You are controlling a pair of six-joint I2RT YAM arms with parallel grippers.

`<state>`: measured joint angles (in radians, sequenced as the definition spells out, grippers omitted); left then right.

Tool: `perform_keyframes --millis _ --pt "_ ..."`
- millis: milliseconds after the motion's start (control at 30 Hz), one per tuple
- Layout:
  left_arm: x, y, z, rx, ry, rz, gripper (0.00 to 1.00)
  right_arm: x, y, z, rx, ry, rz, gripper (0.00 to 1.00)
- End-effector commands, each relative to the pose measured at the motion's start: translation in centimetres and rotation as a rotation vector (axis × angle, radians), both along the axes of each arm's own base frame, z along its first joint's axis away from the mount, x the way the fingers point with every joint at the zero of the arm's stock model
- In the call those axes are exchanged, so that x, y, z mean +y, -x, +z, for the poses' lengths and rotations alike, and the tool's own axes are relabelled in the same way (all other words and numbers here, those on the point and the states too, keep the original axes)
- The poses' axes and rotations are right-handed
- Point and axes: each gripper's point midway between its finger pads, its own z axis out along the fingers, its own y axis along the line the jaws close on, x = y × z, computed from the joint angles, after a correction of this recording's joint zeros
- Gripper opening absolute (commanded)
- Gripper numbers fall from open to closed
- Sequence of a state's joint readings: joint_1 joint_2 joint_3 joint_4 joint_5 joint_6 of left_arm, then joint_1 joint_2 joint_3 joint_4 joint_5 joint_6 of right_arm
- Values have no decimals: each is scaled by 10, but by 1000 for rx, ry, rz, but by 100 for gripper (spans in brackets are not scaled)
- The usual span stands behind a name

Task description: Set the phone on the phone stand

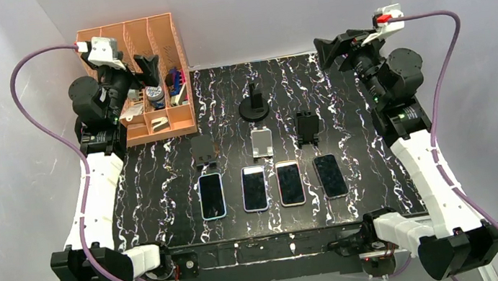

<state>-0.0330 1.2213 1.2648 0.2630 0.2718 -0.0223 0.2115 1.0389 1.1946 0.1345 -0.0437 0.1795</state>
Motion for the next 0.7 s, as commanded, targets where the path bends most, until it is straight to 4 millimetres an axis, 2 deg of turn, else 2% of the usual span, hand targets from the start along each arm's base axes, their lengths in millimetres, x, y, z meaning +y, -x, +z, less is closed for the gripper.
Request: perform_keyframes --millis 0,100,167,267,333,400,500,600,667 --pt "14 7 16 -46 87 82 98 16 4 0 -25 -36 64 99" --pt "9 11 15 -66 152 56 96 21 1 -14 23 -18 87 99" --pt "-5 11 14 -50 215 -26 96 28 0 -30 81 55 129 99" --pt "-36 5 4 22 250 -158 96 37 0 -61 260 72 163 99" --pt "-45 3 -4 70 241 -168 98 41 5 -86 425 58 186 99" --pt "-43 3 -5 92 226 -149 98 45 20 -114 575 74 224 99" --pt "-42 5 -6 115 214 -137 98 46 51 -136 654 13 260 99" --pt "-44 3 -28 181 185 -146 98 53 83 -163 735 -86 316 99" --pt "-48 4 -35 195 178 -169 98 55 91 -189 849 -92 313 99"
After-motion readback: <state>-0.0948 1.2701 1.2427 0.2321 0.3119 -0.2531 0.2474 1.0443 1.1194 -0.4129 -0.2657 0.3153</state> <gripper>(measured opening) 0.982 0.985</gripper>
